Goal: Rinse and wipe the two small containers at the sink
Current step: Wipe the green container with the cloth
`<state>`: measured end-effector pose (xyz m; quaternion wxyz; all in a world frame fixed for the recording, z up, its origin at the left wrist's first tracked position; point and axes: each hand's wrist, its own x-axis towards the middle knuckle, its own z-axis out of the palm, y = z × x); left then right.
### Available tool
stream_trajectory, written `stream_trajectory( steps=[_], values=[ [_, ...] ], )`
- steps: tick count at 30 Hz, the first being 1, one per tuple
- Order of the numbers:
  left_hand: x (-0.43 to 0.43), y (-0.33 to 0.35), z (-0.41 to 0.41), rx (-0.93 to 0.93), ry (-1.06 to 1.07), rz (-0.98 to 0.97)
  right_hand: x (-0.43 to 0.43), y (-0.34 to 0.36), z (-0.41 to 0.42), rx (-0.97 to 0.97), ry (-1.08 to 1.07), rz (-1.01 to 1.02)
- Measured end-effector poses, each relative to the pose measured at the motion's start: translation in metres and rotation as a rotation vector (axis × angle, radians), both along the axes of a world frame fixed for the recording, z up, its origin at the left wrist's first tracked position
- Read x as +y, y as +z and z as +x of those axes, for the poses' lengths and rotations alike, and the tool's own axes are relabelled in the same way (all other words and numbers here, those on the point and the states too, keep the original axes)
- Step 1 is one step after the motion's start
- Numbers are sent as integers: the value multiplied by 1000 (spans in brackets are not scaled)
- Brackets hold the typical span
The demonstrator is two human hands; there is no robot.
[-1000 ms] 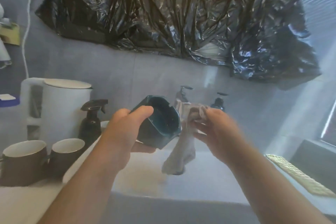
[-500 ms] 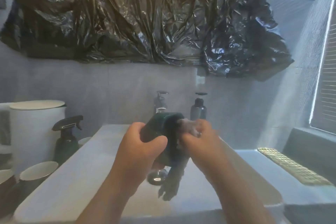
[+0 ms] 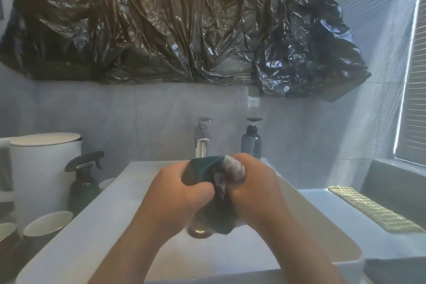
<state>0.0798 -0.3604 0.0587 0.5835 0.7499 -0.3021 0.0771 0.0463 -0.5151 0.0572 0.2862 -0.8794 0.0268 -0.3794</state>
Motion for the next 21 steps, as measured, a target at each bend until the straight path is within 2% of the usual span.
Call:
stream_trajectory(
  steps=[3,6,8,11,12,13,14,16,18,19,21],
  values=[
    [-2,0,-5,-97,18,69,1,5,-9,-39,102,23],
    [-5,0,-8,-111,84,-62,-1,4,5,95,47,-47],
    [-5,0,-6,-83,133,-132,-4,2,8,195,75,15],
    [-4,1,-5,-25,165,-200,0,8,-5,339,353,242],
    [-3,2,-4,-4,175,-218,-1,7,-2,398,384,274],
    [-2,2,-3,17,185,-231,-6,1,-1,463,424,178],
    [-1,3,-1,38,192,-234,-15,-8,-3,459,486,234],
    [1,2,2,75,201,-208,-31,-30,6,449,452,370],
    [1,1,5,116,208,-173,-28,-16,-9,531,332,196],
    [1,0,6,141,214,-154,-25,-8,-15,548,281,303],
    [-1,-2,7,192,226,-117,-33,6,-13,364,229,436]
  ],
)
